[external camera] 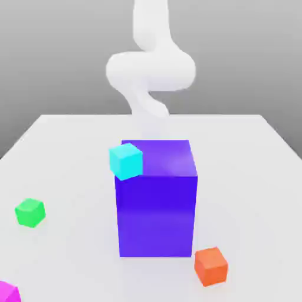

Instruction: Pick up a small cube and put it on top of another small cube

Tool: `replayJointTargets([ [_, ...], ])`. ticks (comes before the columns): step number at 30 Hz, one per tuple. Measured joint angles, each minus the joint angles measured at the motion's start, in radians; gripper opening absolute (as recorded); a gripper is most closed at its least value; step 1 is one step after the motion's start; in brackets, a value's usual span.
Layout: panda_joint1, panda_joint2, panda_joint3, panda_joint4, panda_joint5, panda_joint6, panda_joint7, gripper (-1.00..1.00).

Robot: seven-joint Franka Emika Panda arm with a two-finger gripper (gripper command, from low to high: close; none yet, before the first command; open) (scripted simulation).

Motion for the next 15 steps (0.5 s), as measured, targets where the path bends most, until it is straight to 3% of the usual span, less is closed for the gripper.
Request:
replayJointTargets([
  [15, -0.018, 0.549, -0.194, 0.087, 0.133, 0.103, -0.153, 0.0],
])
